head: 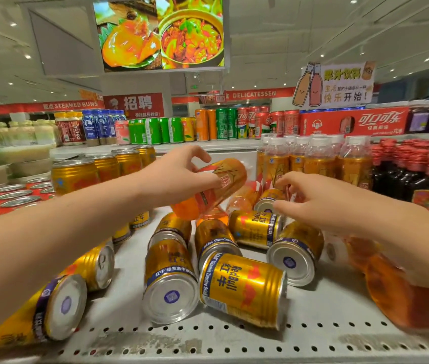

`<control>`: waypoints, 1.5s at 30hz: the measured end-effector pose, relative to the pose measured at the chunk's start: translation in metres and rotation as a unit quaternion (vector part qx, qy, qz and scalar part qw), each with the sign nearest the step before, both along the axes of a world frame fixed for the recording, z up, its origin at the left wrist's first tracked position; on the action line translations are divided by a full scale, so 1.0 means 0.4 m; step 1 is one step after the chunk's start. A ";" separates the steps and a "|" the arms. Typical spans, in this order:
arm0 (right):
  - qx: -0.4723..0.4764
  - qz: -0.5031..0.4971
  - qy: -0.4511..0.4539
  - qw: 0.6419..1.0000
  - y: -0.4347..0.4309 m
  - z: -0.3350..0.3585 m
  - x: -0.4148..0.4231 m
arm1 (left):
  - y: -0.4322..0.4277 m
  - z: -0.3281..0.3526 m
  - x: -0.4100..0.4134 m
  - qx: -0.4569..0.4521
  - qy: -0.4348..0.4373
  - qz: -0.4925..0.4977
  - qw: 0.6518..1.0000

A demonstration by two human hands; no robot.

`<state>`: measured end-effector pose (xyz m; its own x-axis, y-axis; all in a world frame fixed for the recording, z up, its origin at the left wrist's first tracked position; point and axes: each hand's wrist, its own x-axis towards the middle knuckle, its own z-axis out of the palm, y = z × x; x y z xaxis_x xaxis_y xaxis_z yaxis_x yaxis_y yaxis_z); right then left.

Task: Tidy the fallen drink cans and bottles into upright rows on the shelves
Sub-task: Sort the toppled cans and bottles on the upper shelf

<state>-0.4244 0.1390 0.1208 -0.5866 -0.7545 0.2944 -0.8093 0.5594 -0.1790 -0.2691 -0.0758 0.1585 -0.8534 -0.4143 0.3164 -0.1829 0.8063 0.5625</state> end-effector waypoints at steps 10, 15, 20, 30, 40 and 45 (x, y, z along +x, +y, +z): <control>-0.018 0.044 -0.013 0.999 0.152 0.004 -0.042 | 0.228 -0.031 -0.229 0.122 0.005 -0.010 0.992; -0.015 0.063 -0.067 0.996 0.157 -0.015 -0.072 | 0.294 -0.036 -0.292 0.209 -0.029 -0.001 0.977; -0.034 0.042 -0.120 0.991 0.138 -0.019 -0.103 | 0.328 -0.032 -0.309 0.248 -0.061 0.003 0.967; 0.027 0.076 -0.132 0.988 0.111 0.009 -0.187 | 0.350 -0.079 -0.358 0.143 -0.053 0.051 0.987; -0.004 0.064 -0.116 0.991 0.058 -0.013 -0.190 | 0.281 -0.078 -0.350 0.139 -0.039 0.013 0.989; -0.002 0.047 -0.078 0.996 0.061 -0.013 -0.196 | 0.149 -0.073 -0.321 -0.111 -0.089 0.075 0.987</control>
<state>-0.5029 0.1633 0.1157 -0.5525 -0.8071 0.2083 -0.8201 0.4817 -0.3091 -0.3974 -0.0163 0.1295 -0.8384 -0.4768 0.2643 -0.3886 0.8627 0.3235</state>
